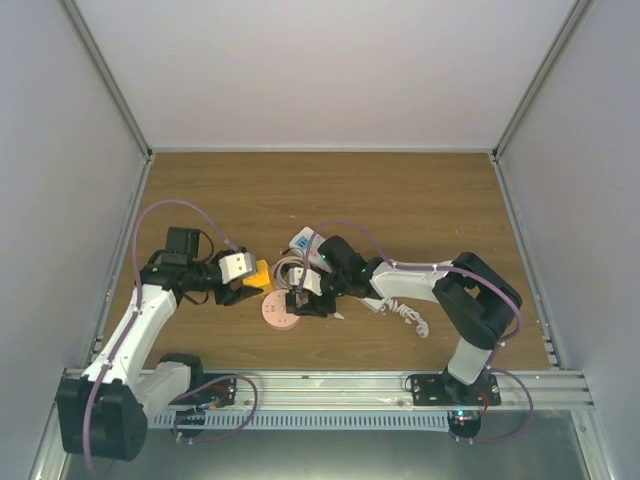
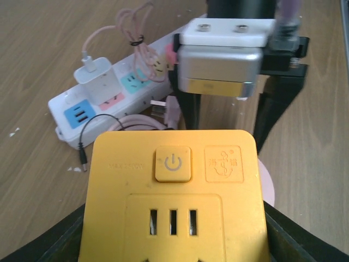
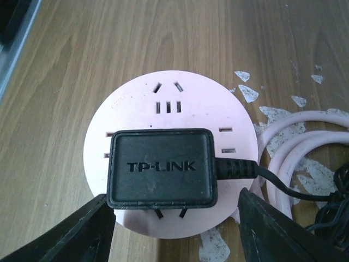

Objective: Pull the plug off the socket

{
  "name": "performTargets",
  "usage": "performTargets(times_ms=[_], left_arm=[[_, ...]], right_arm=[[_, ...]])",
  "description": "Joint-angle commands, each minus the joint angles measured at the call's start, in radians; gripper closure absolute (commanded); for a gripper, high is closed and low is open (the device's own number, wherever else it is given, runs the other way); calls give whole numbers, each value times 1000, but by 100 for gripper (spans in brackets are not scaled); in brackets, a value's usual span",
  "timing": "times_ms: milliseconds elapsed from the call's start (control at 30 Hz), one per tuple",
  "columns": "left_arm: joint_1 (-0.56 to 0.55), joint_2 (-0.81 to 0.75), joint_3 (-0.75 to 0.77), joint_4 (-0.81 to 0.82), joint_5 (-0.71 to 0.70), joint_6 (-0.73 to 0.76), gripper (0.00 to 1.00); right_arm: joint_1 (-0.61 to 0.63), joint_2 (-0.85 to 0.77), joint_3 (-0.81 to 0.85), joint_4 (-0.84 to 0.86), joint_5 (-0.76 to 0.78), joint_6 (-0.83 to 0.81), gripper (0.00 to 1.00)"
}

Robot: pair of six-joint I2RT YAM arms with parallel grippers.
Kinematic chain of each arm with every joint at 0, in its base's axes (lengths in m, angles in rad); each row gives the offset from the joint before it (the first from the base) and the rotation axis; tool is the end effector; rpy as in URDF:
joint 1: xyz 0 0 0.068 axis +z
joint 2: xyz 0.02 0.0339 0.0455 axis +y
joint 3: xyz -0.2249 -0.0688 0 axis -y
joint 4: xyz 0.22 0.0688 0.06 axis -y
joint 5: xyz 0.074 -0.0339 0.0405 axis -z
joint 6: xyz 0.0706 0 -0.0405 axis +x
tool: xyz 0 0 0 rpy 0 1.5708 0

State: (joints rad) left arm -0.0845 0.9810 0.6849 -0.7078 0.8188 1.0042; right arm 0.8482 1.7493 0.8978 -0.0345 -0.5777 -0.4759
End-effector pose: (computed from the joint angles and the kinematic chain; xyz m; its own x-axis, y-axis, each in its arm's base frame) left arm 0.1835 -0.0673 0.1905 -0.0728 0.5846 -0.8081 0.9499 0.2875 0.1224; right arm 0.1921 0.2762 0.1057 -0.0628 -0.6515 -0.7560 -0.9963 -0.0040 0.0862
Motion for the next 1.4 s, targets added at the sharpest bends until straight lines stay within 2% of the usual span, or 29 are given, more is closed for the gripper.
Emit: performTargets(times_ms=[0,167,300,567,800,1033,1233,1367], left_arm=[[52,57,99,4,21,-12,56],[81,139,212,-56,-43,15,56],[96,222,326,-91,-179,51,56],[134,422,602,-137,-414,134,56],[134,641,850,-152,-648,272,55],[134,815,994,-99,-857,438,54],[135,925,1025,-7,-982,598,54],[136,1016,1095,-5,-1038,661,54]], right_arm=[[-5,-46,33,-42,13,5,32],[-7,-75,31,-57,22,11,16],[-20,-109,23,-93,26,12,1],[-68,-215,1,-184,39,8,0],[-94,-296,-2,-232,34,31,0],[-109,-344,14,-238,26,45,0],[-115,-356,2,-236,5,37,0],[-116,-366,-3,-237,3,36,0]])
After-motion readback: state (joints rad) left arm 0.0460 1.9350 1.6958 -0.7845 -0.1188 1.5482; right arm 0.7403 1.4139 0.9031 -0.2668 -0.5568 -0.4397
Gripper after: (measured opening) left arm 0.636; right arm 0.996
